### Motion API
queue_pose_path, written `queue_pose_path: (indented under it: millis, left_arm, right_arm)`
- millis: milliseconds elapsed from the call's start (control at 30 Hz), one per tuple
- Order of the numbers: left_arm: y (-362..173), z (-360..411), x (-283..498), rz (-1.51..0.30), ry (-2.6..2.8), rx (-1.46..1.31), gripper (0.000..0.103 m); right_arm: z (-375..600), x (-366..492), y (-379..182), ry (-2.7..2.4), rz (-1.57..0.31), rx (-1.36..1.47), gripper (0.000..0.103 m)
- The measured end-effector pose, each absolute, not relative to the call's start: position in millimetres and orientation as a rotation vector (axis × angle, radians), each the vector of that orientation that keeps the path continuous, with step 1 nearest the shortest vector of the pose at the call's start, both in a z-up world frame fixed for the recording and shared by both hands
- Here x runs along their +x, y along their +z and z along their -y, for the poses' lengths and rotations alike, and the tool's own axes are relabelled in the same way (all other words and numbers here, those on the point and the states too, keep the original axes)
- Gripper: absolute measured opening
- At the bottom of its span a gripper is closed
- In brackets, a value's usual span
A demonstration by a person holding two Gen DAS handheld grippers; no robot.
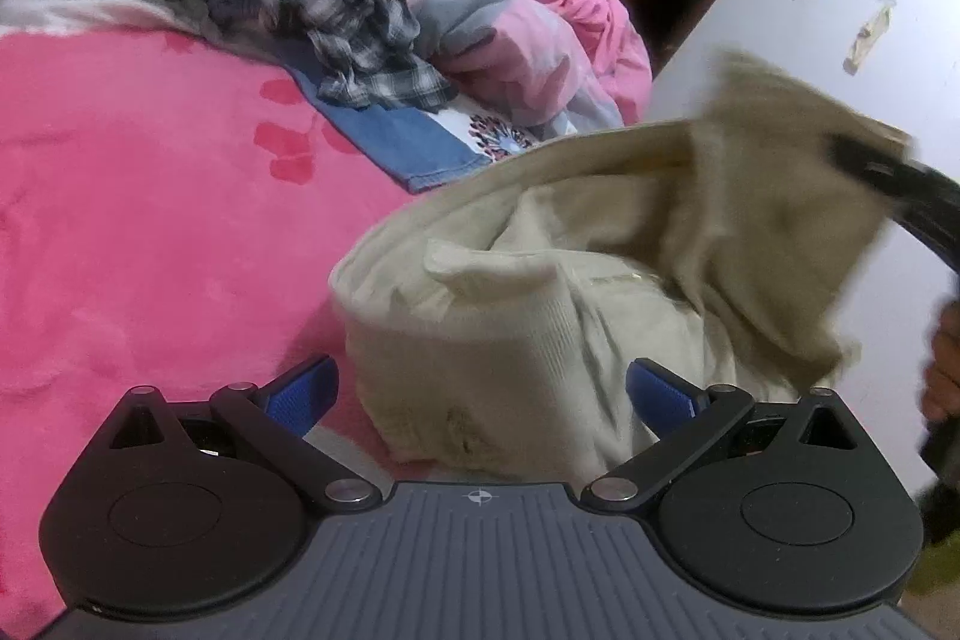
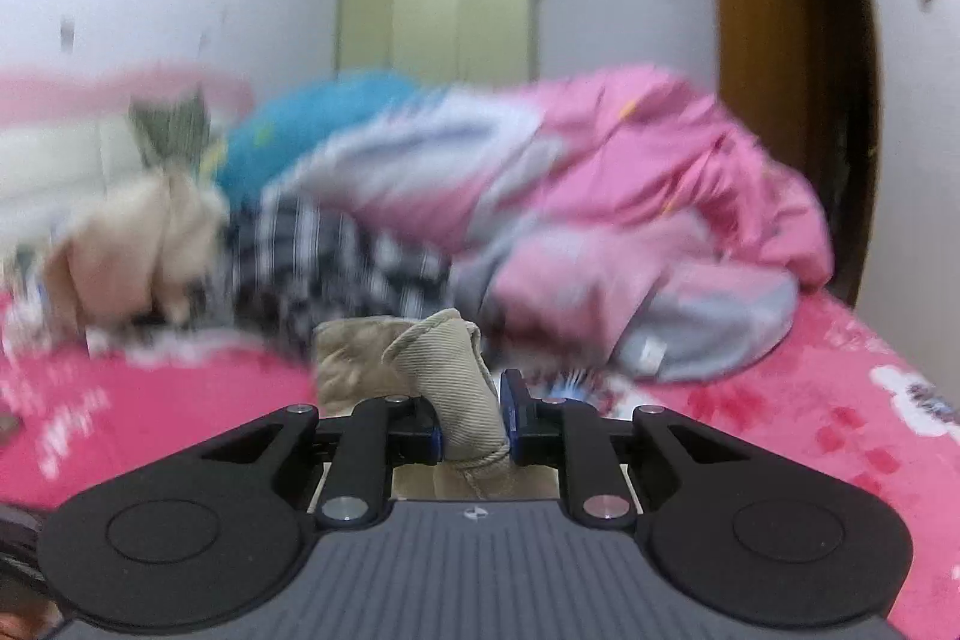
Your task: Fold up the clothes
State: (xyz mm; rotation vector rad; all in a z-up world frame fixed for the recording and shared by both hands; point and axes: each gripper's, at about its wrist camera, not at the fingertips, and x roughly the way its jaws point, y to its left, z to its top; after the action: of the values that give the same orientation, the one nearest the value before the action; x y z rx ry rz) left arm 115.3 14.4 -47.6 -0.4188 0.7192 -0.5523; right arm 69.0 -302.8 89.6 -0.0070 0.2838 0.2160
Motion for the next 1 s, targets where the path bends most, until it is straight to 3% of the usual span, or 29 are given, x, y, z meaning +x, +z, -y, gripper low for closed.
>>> queue_pose_path:
  millis: [100,167,233,333,367,533,1000]
  left_arm:
    - [-50,-18,121,-0.716,-0.565,-0.478,0.096]
    - [-52,-20,123,-0.711,-0.565,-0.512,0.079]
    - [-53,-19,124,-0.721,-0.562,-0.532,0.053]
    - [-48,-17,116,-0.7,-0.573,-0.522,0.029]
    - [-45,-17,113,-0.688,-0.577,-0.516,0.026]
    - [-30,-24,84,-0.613,-0.573,-0.526,0.019]
    - [19,-100,26,-0.361,-0.544,-0.693,0.018]
  right_arm:
    - [323,36,99,0.191,-0.221,0.058,0.019]
    - [334,19,96,0.157,-0.204,0.09,0.019]
    - [344,14,83,0.114,-0.234,0.113,0.019]
    - [362,18,63,0.058,-0.296,0.177,0.019]
    - [364,20,61,0.045,-0.299,0.179,0.019]
    - [353,28,76,0.025,-0.247,0.103,0.019]
    - [212,66,177,0.25,0.088,-0.134,0.018]
